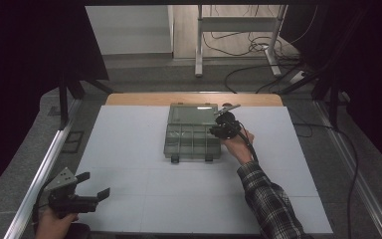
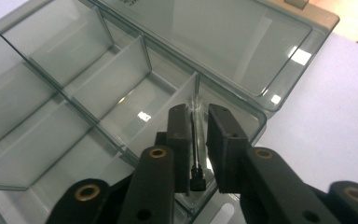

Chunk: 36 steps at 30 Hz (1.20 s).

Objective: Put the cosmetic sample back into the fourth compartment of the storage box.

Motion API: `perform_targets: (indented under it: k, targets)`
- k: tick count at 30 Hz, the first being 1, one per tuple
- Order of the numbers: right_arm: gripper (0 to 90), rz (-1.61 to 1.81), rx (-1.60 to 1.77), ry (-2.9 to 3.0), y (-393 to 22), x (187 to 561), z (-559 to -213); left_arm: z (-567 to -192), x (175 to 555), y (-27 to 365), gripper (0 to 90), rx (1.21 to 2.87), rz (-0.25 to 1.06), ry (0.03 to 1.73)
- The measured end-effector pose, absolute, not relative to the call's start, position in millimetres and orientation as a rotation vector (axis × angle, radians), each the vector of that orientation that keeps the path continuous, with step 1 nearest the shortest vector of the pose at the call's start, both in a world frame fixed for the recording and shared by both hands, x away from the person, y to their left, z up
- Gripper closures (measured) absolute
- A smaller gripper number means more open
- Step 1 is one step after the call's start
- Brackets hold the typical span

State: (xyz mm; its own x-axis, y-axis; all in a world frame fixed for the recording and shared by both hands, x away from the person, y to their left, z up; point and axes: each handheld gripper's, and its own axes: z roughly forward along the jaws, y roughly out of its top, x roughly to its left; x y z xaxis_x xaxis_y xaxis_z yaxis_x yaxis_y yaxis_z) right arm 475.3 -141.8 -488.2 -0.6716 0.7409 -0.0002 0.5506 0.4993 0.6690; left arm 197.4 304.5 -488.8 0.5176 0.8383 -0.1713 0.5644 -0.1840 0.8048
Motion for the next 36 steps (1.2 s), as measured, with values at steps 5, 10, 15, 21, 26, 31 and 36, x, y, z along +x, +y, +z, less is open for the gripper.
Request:
perform_targets:
  k: [5,10,15,21,26,31,36]
  targets:
    - [73.0,0.954,1.096,2.449,-141.9,472.0,-483.9,-488.9,197.2,305.1,1.5,1.867,0.387,1.159]
    - [69.6,0.965,1.093,2.466,-141.8,469.3,-480.7,-488.8,197.1,304.6,1.5,1.869,0.391,1.157]
    - [63.7,0.956,1.081,2.486,-140.9,466.0,-478.2,-488.8,197.0,305.0,1.4,1.866,0.390,1.158]
    - [55.8,0.976,1.073,2.488,-141.2,459.4,-471.1,-488.8,197.0,304.7,1.5,1.868,0.391,1.156]
    - [49.0,0.996,1.084,2.505,-139.6,455.3,-469.3,-488.8,196.9,304.7,1.5,1.868,0.392,1.156]
    - [42.3,0.960,1.060,2.543,-135.5,452.0,-472.4,-488.8,196.9,304.6,1.5,1.869,0.392,1.154]
    - [34.1,0.958,1.041,2.564,-131.9,447.6,-472.6,-488.8,196.8,304.5,1.5,1.871,0.390,1.151]
